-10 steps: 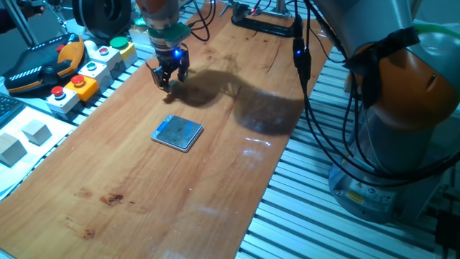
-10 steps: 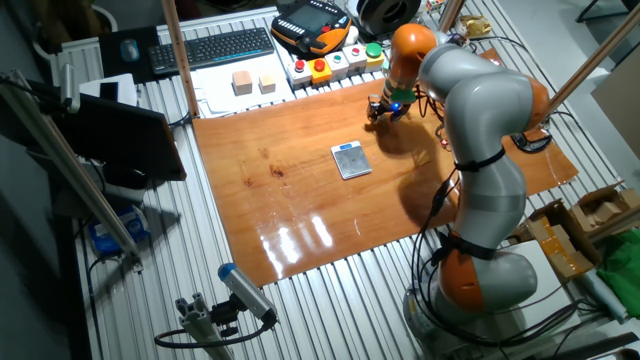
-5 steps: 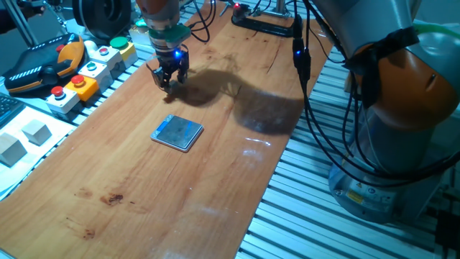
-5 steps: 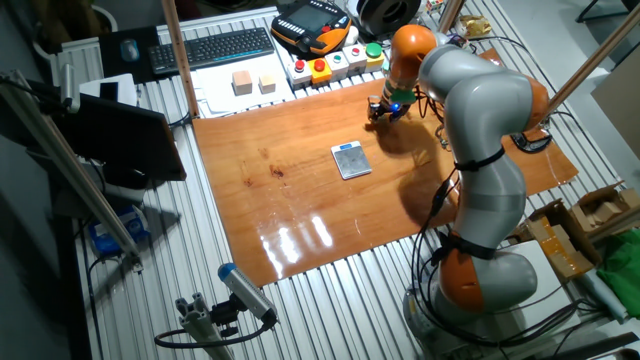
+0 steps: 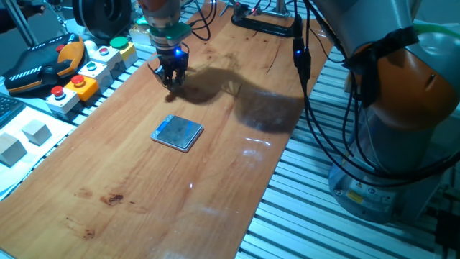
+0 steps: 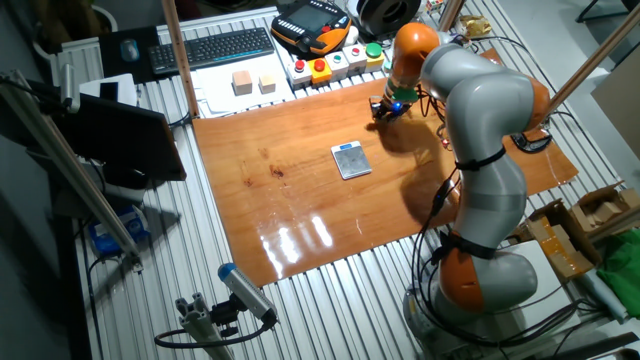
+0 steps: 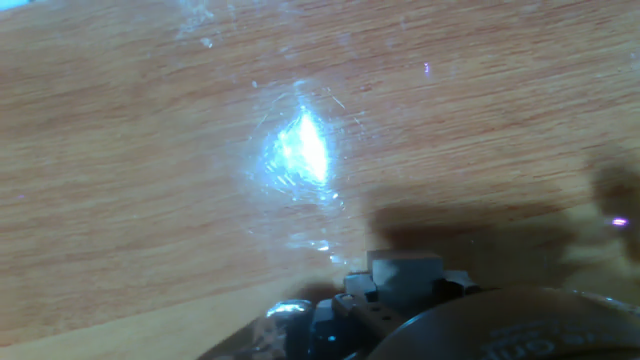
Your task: Place the block on the scale
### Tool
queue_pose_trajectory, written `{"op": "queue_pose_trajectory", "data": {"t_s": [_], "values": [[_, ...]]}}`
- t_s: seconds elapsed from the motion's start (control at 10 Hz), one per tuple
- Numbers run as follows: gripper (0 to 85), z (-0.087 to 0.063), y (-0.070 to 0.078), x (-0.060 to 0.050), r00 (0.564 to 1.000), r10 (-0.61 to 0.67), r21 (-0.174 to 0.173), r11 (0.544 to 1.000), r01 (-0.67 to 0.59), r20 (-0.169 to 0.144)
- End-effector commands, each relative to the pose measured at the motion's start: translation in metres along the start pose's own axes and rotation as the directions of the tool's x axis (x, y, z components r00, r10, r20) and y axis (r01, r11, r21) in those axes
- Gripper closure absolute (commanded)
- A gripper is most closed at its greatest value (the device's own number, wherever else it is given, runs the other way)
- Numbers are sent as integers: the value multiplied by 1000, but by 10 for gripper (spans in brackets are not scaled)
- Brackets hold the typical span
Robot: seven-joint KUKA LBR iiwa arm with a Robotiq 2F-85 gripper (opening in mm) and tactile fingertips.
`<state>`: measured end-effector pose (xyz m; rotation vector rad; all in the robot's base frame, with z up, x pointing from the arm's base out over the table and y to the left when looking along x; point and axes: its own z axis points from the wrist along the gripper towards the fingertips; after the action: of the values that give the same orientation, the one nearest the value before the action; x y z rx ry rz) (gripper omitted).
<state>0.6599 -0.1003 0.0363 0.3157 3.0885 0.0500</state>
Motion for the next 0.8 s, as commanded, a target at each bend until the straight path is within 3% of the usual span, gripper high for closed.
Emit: {"op": "queue_pose_trajectory", "data": {"t_s": [0.0,0.4,0.7], "values": [[823,-2,0,0,1000,-1,-3,1000,1,-3],[843,-20,11,12,1000,-8,13,1000,8,3],[843,-37,30,35,1000,-7,31,999,7,11]]}}
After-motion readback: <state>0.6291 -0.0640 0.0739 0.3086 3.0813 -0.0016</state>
